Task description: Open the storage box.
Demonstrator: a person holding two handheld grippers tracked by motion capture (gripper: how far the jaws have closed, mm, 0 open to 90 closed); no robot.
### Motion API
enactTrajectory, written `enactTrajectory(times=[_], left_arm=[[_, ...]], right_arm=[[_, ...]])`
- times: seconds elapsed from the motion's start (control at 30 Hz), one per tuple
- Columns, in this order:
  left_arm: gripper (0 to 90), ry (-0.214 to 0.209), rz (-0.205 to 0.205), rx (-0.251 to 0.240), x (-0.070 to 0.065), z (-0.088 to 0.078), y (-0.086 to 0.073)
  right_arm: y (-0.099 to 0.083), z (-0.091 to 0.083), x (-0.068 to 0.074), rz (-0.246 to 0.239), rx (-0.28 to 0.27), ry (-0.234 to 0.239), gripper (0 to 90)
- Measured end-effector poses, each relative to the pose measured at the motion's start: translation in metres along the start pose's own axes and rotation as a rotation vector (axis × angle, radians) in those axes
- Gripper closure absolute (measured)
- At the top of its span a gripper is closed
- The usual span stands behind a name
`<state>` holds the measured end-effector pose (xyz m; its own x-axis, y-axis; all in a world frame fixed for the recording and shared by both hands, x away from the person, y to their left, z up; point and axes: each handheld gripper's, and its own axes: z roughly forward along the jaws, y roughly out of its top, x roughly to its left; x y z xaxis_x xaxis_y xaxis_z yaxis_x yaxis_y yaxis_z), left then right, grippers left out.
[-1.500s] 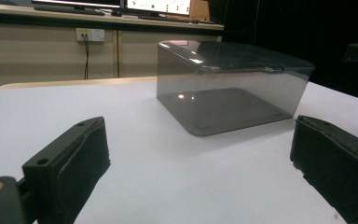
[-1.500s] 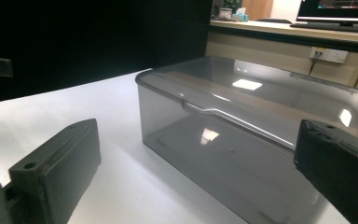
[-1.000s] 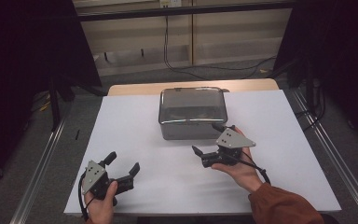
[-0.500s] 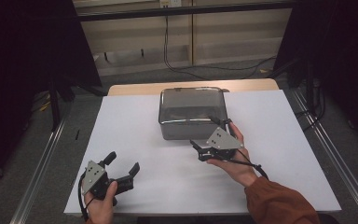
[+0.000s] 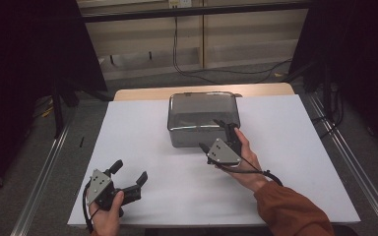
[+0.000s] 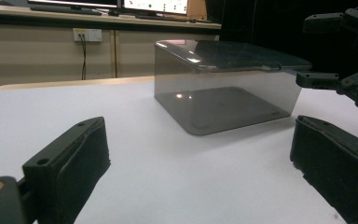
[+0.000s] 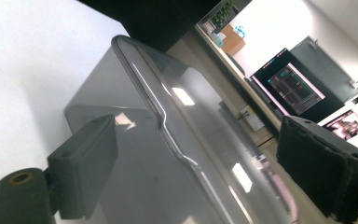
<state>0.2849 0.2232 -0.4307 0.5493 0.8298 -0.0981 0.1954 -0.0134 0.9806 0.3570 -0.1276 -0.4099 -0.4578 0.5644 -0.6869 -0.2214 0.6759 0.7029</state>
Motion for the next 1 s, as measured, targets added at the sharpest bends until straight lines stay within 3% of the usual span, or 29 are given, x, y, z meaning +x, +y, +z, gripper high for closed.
enactTrajectory(times=[0.07,0.1,0.2,0.33,0.4,0.43,0.5,0.53,0.6,0.67,1.0], left_arm=[[4.2,-0.001,0.0,0.0,0.0,0.0,0.0],[4.2,-0.002,-0.001,0.0,0.0,0.0,0.0],[4.2,-0.002,0.0,0.0,0.0,0.0,0.0],[4.2,-0.001,0.0,0.0,0.0,0.0,0.0],[4.2,-0.003,0.002,0.003,0.0,0.0,0.0],[4.2,-0.003,0.002,0.001,-0.001,0.0,0.0],[4.2,-0.002,0.003,0.001,-0.001,0.0,0.0],[4.2,-0.002,0.003,0.002,0.0,0.0,0.0],[4.2,-0.001,0.005,0.003,0.0,0.0,0.0],[4.2,-0.002,0.003,0.002,-0.001,0.0,0.0],[4.2,-0.001,0.006,0.001,-0.001,0.0,0.0]], right_arm=[[0.001,0.002,0.0,-0.079,0.016,-0.019,15.2],[0.001,0.002,0.0,-0.079,0.016,-0.019,15.2],[0.001,0.005,0.002,-0.182,0.028,-0.043,18.4],[0.001,0.006,0.003,-0.231,0.024,-0.059,21.8],[0.002,0.007,0.004,-0.275,0.033,-0.069,23.3],[0.003,0.007,0.006,-0.322,0.038,-0.071,26.7],[0.003,0.008,0.007,-0.337,0.04,-0.073,27.4],[0.003,0.008,0.01,-0.379,0.044,-0.078,29.1],[0.003,0.009,0.011,-0.391,0.047,-0.074,30.2],[0.003,0.01,0.014,-0.431,0.053,-0.076,30.3],[0.0,0.015,0.026,-0.558,0.103,-0.078,45.9]])
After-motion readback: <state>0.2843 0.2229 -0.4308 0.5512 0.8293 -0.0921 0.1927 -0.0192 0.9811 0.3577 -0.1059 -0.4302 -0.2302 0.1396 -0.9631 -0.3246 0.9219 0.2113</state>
